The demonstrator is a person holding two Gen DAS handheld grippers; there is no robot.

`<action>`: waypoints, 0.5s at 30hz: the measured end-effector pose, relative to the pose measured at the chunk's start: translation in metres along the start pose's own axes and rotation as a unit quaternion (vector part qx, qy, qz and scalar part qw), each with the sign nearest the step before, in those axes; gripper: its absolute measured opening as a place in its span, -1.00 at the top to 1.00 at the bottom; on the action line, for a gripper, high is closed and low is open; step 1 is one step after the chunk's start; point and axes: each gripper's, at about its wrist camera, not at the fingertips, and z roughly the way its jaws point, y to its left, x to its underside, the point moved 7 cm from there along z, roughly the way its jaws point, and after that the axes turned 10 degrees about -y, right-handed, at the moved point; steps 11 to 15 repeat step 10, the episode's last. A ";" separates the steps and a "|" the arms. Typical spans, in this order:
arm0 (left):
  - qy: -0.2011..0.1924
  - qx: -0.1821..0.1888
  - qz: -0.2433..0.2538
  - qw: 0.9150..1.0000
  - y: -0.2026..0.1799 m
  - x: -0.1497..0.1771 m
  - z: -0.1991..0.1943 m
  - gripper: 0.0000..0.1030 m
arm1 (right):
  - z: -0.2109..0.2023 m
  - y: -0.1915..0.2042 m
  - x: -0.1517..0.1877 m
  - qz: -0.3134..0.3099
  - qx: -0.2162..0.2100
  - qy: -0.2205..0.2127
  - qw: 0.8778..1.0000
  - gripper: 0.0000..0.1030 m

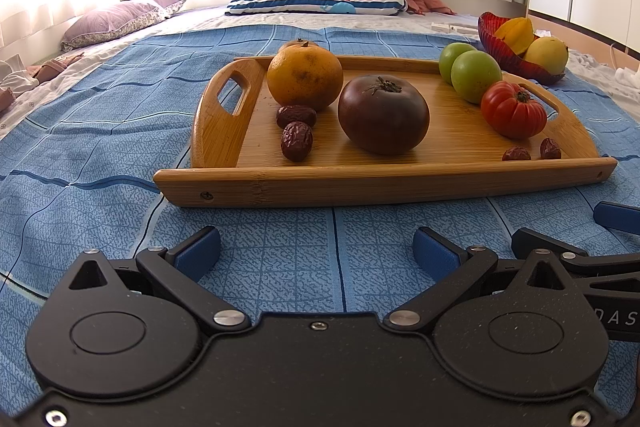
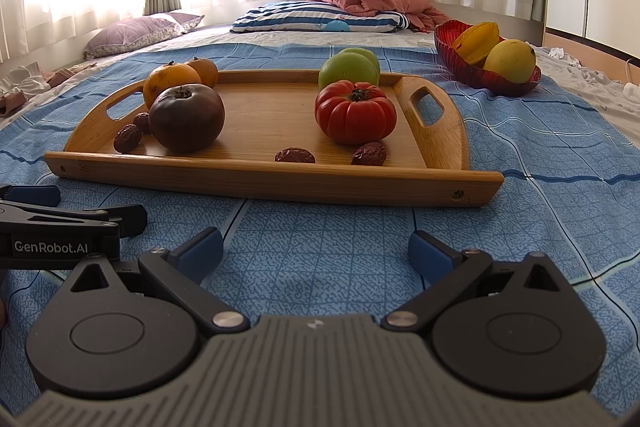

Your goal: Organize fruits

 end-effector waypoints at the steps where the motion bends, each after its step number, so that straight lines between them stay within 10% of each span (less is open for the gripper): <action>1: 0.000 0.000 0.000 1.000 0.000 0.000 0.000 -0.99 | 0.000 0.000 0.000 0.000 0.000 0.000 1.000 -1.00; 15: -0.002 0.000 -0.001 1.000 -0.001 -0.001 0.000 -0.99 | 0.000 0.000 0.000 0.000 0.000 0.000 1.000 -1.00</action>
